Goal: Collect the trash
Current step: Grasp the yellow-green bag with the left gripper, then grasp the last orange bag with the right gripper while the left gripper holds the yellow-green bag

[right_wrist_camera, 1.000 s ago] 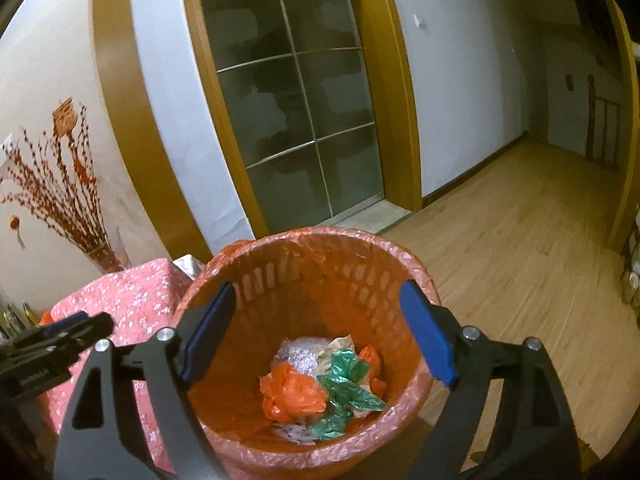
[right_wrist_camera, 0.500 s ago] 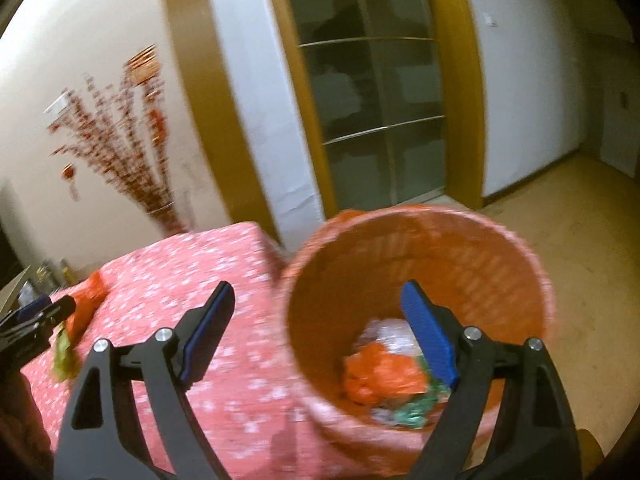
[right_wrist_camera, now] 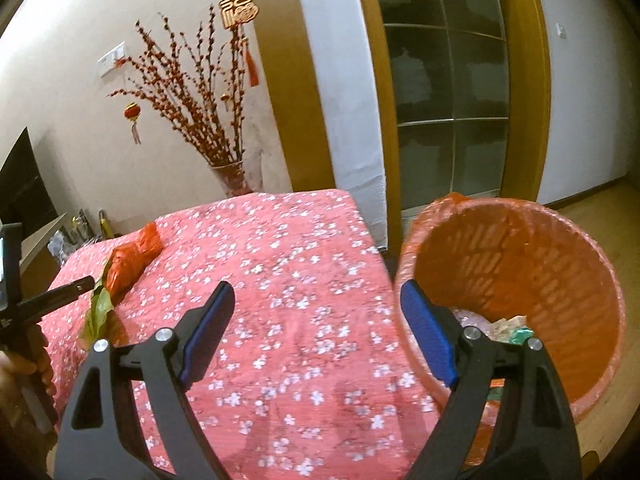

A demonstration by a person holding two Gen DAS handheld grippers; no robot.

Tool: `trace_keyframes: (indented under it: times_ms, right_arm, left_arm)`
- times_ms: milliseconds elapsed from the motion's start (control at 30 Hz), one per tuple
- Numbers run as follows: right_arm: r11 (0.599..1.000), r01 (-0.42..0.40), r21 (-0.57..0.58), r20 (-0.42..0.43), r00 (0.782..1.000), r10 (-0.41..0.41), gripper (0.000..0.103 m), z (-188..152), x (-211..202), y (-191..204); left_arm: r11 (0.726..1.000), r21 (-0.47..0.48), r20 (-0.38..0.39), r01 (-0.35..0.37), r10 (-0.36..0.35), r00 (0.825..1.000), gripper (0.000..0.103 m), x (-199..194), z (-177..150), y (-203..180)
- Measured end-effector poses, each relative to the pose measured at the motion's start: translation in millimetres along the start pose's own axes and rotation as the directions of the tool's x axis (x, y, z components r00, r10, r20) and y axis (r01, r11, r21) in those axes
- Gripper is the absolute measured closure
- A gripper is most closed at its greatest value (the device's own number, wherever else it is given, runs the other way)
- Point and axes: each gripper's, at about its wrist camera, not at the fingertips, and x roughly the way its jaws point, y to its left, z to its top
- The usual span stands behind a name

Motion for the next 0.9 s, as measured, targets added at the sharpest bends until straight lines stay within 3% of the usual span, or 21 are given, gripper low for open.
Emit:
trace_keyframes:
  times_ms: [333,467,733,900]
  right_arm:
    - [0.999,-0.028,-0.04,-0.027,0.999,0.027,0.02,0.5,10.6,22.1]
    - [0.997,-0.056,-0.057,-0.04,0.998,0.054,0.02,0.4,15.2,35.3]
    - [0.981,-0.162,-0.105,-0.063,0.986,0.156,0.021,8.0,30.9,86.2]
    - [0.957,-0.266,-0.114,-0.147,0.957,0.249,0.033,13.1,62.6,136.6]
  left_arm:
    - [0.999,0.02,-0.088,0.026,-0.024,0.996,0.072,27.5,-8.3,-6.0]
    - [0.999,0.005,-0.079,0.036,-0.036,0.996,0.084,24.4,-9.7,2.5]
    - [0.999,0.027,-0.026,-0.039,0.039,0.999,0.084,9.8,-10.6,28.5]
    - [0.995,0.053,-0.002,-0.09,0.09,0.996,0.084,0.4,-11.8,45.8]
